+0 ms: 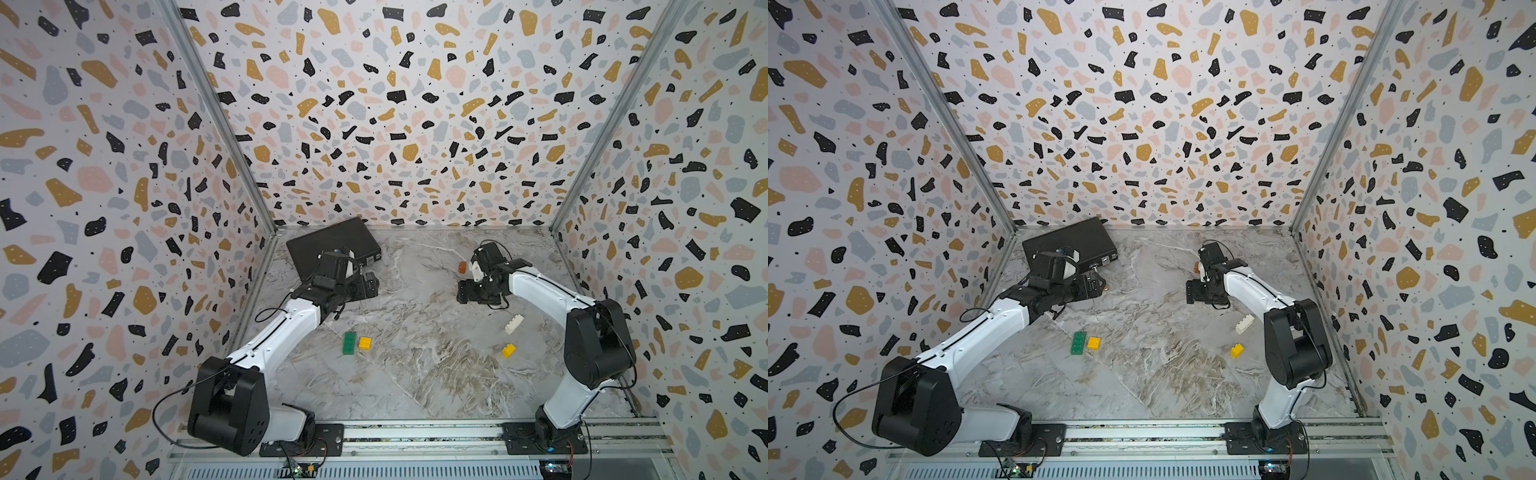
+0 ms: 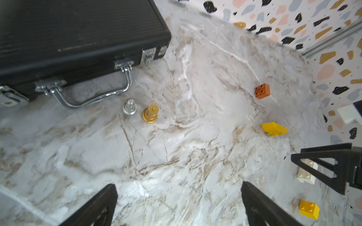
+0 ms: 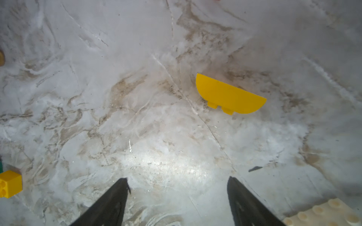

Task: Assemble an ice cream with lego
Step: Pick up the lego brick from the center of the board.

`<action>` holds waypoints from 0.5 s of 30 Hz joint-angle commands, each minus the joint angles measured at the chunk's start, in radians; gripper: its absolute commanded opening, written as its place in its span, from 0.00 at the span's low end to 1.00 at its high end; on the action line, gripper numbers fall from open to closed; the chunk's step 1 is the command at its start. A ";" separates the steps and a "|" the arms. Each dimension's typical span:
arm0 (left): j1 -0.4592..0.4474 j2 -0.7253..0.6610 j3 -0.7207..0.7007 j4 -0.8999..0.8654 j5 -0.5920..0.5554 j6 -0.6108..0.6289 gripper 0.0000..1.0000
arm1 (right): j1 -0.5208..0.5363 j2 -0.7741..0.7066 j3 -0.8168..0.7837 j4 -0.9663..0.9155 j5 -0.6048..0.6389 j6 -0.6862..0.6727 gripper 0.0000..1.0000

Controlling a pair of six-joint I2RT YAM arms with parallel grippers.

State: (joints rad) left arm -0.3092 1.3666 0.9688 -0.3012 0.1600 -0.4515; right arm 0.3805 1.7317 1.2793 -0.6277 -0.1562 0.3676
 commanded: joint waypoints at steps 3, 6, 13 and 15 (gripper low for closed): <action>-0.034 0.031 0.074 -0.114 -0.009 0.055 0.99 | 0.074 0.008 0.068 -0.020 -0.054 -0.022 0.82; -0.086 0.083 0.090 -0.208 -0.020 0.077 1.00 | 0.108 0.014 0.046 0.024 -0.062 0.026 0.81; -0.154 0.102 0.080 -0.402 -0.068 0.114 0.93 | 0.285 -0.066 -0.162 0.313 -0.137 0.034 0.63; -0.163 0.083 0.065 -0.411 -0.088 0.113 0.90 | 0.327 -0.095 -0.225 0.379 -0.122 0.018 0.63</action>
State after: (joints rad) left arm -0.4675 1.4902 1.0466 -0.6369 0.1204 -0.3599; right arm 0.6594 1.7130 1.1061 -0.3733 -0.2665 0.3977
